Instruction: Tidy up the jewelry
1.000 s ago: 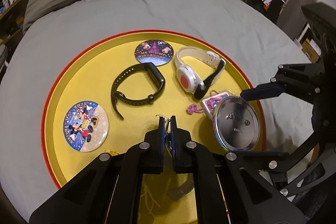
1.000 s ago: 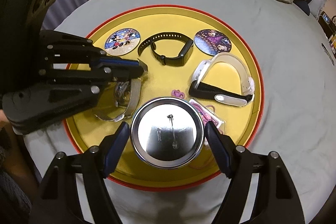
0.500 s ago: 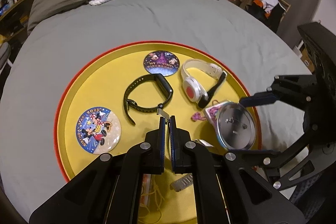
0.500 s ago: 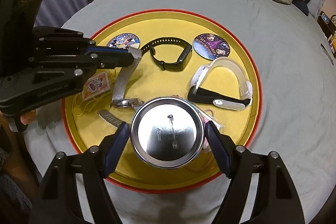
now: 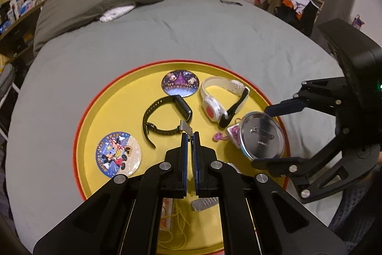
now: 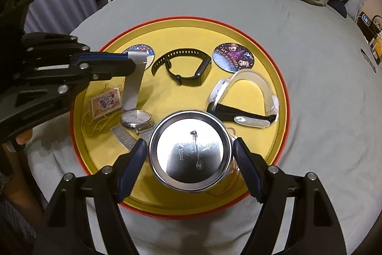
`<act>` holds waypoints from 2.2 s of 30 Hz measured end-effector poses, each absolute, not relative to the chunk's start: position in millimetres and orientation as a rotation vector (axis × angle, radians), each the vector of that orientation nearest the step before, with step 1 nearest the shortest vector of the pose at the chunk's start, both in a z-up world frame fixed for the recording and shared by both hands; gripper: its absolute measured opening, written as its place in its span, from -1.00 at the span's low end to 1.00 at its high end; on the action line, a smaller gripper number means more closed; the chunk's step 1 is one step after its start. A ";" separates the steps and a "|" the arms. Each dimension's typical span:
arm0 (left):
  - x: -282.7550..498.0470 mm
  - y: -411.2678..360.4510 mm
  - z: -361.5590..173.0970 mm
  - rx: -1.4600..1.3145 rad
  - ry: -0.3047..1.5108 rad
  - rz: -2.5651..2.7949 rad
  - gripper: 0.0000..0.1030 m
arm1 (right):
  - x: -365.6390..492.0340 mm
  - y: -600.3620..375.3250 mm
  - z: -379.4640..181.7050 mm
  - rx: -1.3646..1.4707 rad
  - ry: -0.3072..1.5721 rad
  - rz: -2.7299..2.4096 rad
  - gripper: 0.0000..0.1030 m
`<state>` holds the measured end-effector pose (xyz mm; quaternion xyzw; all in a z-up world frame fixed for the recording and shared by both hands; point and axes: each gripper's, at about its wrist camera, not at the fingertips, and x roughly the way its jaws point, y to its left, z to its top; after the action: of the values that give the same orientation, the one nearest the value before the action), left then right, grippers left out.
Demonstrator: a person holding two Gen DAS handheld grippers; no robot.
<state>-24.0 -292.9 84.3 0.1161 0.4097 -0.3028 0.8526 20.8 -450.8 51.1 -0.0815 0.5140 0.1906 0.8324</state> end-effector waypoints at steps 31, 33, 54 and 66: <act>-37.8 -246.2 197.8 0.173 0.597 -0.600 -1.00 | 38.7 -413.1 103.0 -0.142 0.975 0.416 0.36; -37.5 -240.3 199.1 0.164 0.600 -0.597 -1.00 | 40.4 -410.0 102.8 -0.139 0.976 0.417 0.36; -2.3 -314.4 37.4 0.450 0.951 -0.687 0.44 | 45.8 -444.4 85.3 -0.099 1.009 0.359 0.36; 24.2 -297.4 4.6 0.307 1.010 -0.617 -0.22 | 44.5 -455.2 92.2 -0.077 0.987 0.368 0.36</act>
<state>24.2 -297.4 4.6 0.1440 0.4741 -0.2896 0.8189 44.5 -455.2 92.2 -0.0369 0.4710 0.1753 0.8637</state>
